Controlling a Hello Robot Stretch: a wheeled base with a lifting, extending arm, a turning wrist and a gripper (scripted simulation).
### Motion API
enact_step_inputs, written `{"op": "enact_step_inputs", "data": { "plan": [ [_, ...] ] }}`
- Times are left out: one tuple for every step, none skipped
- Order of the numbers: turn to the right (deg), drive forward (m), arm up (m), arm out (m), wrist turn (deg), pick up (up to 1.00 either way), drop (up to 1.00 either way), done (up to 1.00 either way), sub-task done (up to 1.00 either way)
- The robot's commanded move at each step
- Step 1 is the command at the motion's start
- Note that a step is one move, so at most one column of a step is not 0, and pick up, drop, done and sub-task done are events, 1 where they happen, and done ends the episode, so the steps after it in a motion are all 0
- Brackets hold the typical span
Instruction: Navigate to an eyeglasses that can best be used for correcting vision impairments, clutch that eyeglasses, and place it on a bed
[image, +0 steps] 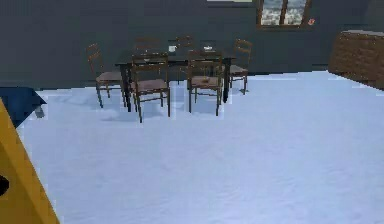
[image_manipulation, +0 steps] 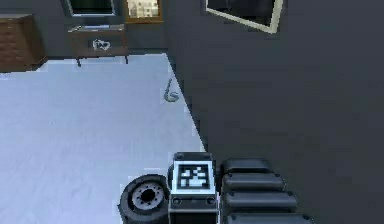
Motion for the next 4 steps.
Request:
{"op": "enact_step_inputs", "data": {
  "plan": [
    [0.0, 1.0, 0.0, 0.0, 0.0, 0.0, 0.0, 0.0, 0.0],
    [-45.0, 0.0, 0.0, 0.0, 0.0, 0.0, 0.0, 0.0, 0.0],
    [-6.0, 0.0, 0.0, 0.0, 0.0, 0.0, 0.0, 0.0, 0.0],
    [0.0, 0.45, 0.0, 0.0, 0.0, 0.0, 0.0, 0.0, 0.0]
  ]
}}
